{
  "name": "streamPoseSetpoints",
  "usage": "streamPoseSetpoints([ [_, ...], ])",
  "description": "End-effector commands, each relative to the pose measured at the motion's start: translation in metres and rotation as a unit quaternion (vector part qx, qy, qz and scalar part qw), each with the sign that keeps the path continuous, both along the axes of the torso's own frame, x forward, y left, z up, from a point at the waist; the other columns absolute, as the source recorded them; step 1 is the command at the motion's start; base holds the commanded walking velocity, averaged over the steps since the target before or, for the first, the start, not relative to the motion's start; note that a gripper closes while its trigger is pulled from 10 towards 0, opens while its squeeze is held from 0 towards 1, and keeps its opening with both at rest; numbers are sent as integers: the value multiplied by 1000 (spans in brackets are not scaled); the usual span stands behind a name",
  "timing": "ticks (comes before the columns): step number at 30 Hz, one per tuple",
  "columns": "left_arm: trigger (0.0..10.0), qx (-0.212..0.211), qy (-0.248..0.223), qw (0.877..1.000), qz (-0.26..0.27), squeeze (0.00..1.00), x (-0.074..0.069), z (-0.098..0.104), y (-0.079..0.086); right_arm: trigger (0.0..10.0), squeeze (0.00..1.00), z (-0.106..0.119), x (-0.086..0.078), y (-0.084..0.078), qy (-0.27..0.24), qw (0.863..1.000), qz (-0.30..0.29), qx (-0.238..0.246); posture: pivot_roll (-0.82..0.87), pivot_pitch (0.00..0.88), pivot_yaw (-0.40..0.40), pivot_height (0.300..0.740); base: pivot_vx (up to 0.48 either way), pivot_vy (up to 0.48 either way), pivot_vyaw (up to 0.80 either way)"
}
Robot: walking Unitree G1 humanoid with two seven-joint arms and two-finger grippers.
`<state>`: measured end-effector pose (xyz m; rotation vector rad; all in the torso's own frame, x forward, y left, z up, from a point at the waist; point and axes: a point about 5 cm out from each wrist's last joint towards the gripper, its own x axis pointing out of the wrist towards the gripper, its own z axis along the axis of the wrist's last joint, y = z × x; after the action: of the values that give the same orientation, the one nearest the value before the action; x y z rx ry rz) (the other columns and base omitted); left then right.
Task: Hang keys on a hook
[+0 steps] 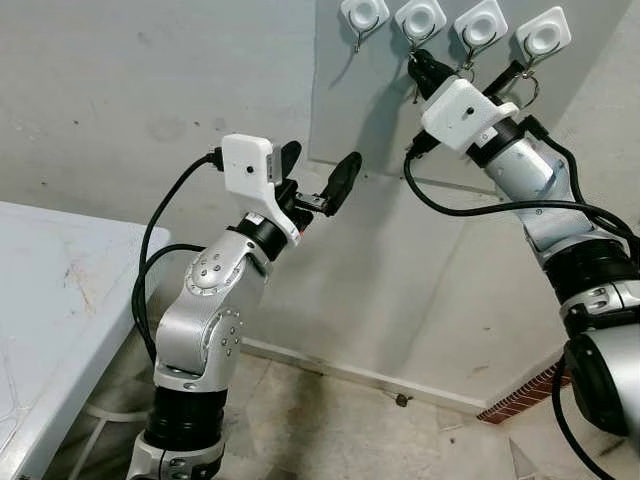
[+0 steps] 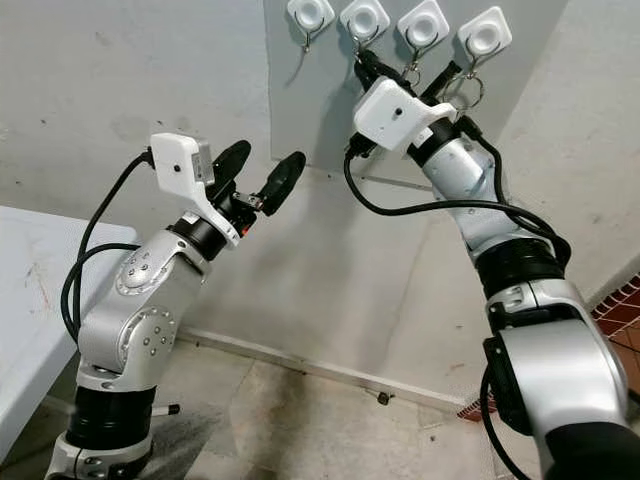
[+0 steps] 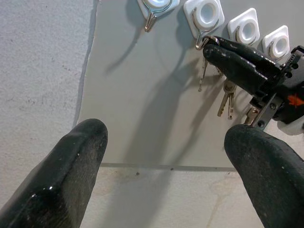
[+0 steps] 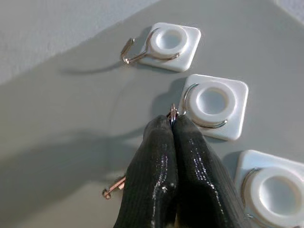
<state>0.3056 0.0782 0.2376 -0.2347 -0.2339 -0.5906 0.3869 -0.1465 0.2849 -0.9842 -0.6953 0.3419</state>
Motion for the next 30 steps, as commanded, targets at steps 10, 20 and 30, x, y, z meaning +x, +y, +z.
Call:
streamPoseSetpoints([
  [10,10000,-9,-8,1000,0,0,-2,7,-2,10000,0,-28,4,2,6,993,-30,-115,35,72,-37,740,0,0,0],
  [20,10000,-11,-7,1000,3,0,-3,6,-2,10000,1000,-31,6,-4,73,993,-18,95,38,60,-41,740,0,0,0],
  [30,10000,-9,-3,1000,10,0,-3,3,-1,10000,1000,-38,3,-6,105,963,9,249,40,61,-41,740,0,0,0],
])
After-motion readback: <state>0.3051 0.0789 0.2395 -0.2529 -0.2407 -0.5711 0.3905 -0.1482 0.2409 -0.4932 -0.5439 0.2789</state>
